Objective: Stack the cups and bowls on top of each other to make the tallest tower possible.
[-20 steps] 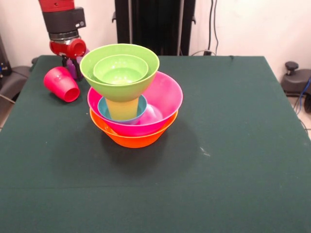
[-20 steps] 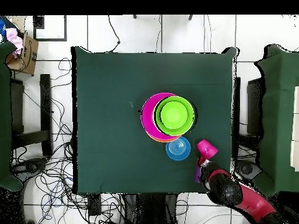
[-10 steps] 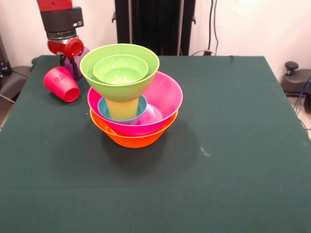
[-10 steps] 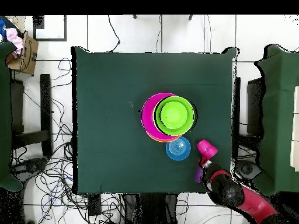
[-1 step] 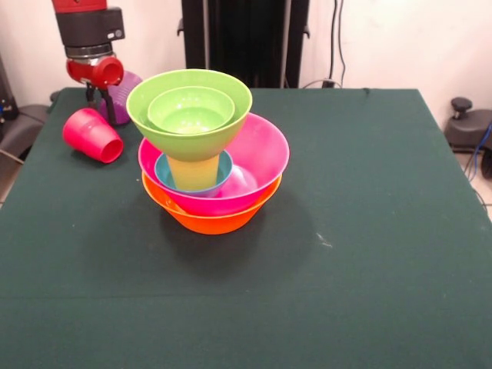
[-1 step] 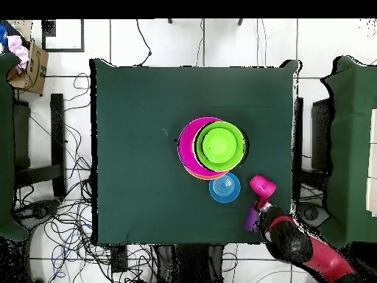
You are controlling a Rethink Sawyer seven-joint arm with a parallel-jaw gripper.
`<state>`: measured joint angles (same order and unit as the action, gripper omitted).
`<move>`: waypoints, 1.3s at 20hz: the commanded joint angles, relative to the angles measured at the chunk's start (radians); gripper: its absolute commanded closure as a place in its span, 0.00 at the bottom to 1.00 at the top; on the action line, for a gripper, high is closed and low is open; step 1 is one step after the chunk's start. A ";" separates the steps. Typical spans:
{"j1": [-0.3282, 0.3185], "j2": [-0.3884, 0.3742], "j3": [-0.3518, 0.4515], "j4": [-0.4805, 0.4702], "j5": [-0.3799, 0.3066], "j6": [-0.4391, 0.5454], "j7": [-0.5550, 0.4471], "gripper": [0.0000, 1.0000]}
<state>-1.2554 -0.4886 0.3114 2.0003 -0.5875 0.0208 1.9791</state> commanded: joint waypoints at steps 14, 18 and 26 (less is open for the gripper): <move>0.008 -0.020 0.111 -0.103 -0.017 0.102 -0.032 0.00; -0.039 -0.072 0.193 -0.076 -0.023 0.168 -0.105 0.00; -0.092 -0.161 0.298 -0.020 0.000 0.284 -0.151 0.00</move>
<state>-1.3558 -0.5953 0.4622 1.9854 -0.5887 0.1302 1.9791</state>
